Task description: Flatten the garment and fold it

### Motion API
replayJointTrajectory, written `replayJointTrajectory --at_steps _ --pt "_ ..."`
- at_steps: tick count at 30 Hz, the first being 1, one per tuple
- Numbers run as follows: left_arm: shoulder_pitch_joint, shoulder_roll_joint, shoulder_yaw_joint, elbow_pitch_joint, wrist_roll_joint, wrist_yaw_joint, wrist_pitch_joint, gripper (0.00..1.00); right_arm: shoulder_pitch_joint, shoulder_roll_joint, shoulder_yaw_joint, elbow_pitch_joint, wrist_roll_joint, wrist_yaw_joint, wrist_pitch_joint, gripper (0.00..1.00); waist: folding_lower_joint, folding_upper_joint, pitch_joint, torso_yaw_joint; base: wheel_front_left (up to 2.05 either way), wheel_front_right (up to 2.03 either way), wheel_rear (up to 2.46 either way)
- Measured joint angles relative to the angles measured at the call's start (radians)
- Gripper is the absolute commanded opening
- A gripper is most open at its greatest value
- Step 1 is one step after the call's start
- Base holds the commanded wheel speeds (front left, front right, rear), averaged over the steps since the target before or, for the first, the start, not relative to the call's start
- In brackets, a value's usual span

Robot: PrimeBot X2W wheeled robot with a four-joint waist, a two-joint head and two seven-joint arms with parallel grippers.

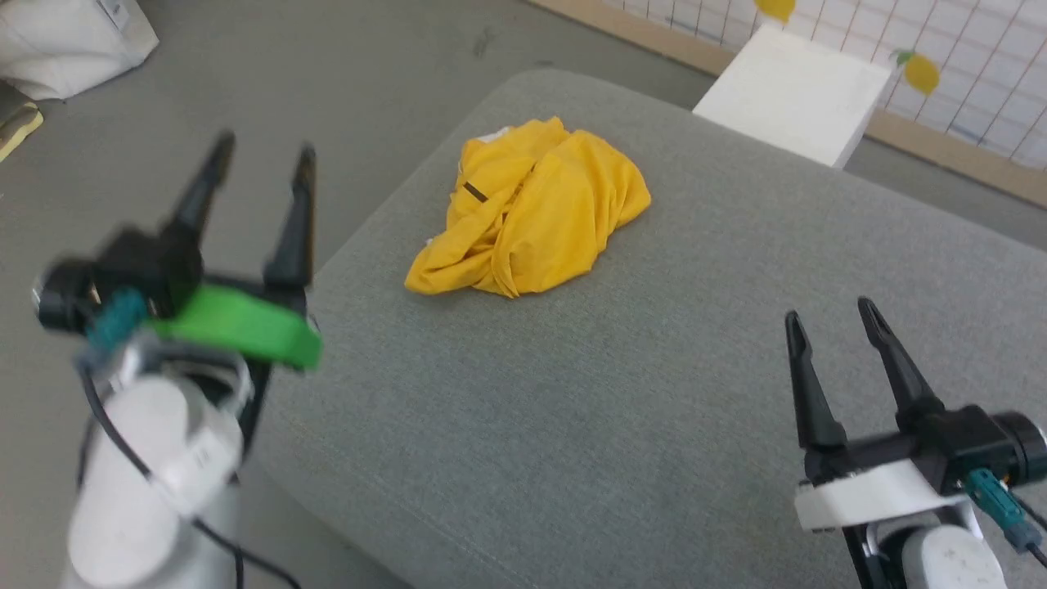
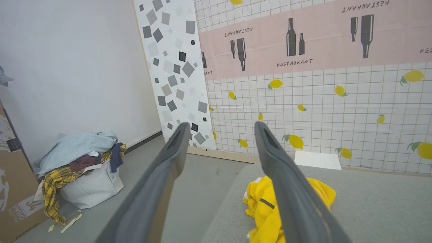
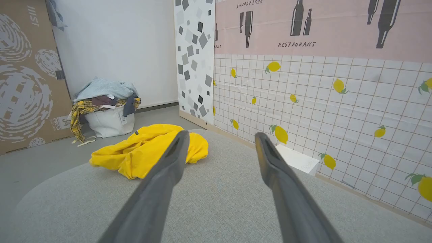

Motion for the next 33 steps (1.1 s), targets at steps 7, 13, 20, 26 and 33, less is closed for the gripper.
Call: replayJointTrajectory --at_steps 7,13,20,26,33 --pt "-0.299 0.128 -0.063 0.106 -0.101 -0.001 0.158 1.0 -0.088 0.001 0.052 -0.068 -0.068 0.0 0.032 1.0 0.0 0.0 0.106 -0.035 0.0 0.0 0.0" --pt "-0.458 0.24 -0.211 0.226 -0.18 -0.005 0.274 1.0 -0.127 0.001 0.073 -0.128 -0.096 0.0 0.071 1.0 0.0001 0.0 0.202 -0.084 0.0 0.0 0.0" --pt "-0.531 0.292 -0.313 0.372 -0.299 -0.006 0.387 1.0 -0.161 0.001 0.082 -0.188 -0.113 0.0 0.089 1.0 0.0002 0.0 0.296 -0.162 0.0 0.0 0.0" --pt "-0.539 0.29 -0.353 0.478 -0.395 -0.006 0.476 1.0 -0.195 0.001 0.092 -0.206 -0.118 0.0 0.09 1.0 0.0002 0.0 0.373 -0.226 0.0 0.0 0.0" --pt "-0.539 0.286 -0.354 0.574 -0.45 0.011 0.576 1.0 -0.201 0.001 0.091 -0.207 -0.117 0.0 0.088 1.0 0.0001 0.0 0.446 -0.287 0.0 0.0 0.0"
